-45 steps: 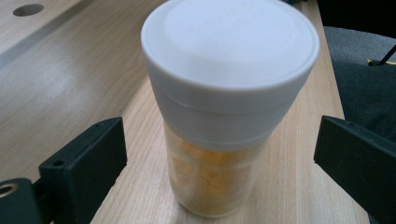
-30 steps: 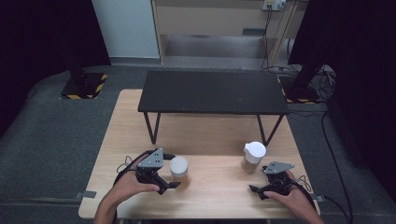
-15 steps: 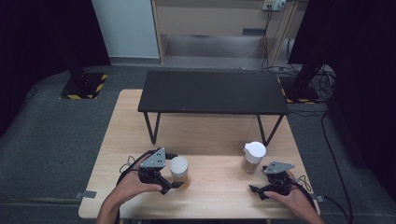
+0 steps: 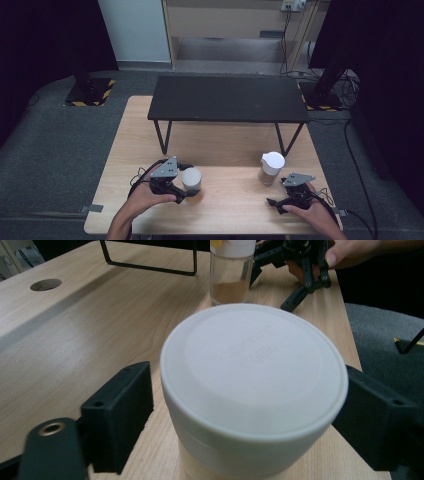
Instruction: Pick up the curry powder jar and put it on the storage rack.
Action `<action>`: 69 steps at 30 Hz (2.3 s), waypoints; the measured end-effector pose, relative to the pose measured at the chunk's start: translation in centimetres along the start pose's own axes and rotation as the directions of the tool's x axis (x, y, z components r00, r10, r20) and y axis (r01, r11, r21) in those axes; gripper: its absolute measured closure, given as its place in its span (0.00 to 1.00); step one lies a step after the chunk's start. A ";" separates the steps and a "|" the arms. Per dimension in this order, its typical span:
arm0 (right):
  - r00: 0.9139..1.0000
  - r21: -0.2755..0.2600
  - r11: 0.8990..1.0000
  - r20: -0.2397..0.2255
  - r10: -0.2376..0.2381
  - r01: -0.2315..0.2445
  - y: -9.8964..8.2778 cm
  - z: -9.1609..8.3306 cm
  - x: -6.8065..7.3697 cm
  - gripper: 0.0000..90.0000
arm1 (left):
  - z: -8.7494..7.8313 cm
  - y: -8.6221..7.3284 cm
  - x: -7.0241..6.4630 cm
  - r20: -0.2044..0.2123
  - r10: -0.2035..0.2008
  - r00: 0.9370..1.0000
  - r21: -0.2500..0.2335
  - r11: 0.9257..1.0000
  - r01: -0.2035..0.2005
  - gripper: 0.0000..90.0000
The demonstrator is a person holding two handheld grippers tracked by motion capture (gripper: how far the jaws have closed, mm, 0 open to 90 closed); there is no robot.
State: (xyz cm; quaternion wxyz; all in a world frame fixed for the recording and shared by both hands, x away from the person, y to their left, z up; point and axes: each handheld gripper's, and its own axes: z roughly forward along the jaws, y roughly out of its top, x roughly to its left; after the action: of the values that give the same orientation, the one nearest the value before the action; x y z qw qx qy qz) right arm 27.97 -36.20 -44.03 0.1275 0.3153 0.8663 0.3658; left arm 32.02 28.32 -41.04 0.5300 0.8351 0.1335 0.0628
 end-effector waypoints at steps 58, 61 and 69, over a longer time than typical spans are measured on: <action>1.000 0.000 1.000 0.000 0.000 0.000 0.0 0.0 0.0 0.01 | -0.1 2.2 0.5 0.099 0.046 0.994 -0.057 0.998 -0.040 0.36; 1.000 0.000 1.000 0.000 0.000 0.000 0.0 0.0 0.0 0.01 | -0.3 2.5 0.7 0.109 0.046 0.993 -0.062 0.997 -0.039 0.36; 1.000 0.000 1.000 -0.001 0.000 0.000 0.0 0.0 0.0 0.01 | -0.6 3.9 0.8 0.116 0.063 0.991 -0.068 0.996 -0.055 0.36</action>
State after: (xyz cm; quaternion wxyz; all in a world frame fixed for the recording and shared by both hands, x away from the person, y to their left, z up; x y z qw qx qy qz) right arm 27.98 -36.22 -44.03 0.1272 0.3151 0.8663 0.3661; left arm 33.26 27.52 -37.32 0.5617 0.8233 0.0748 0.0332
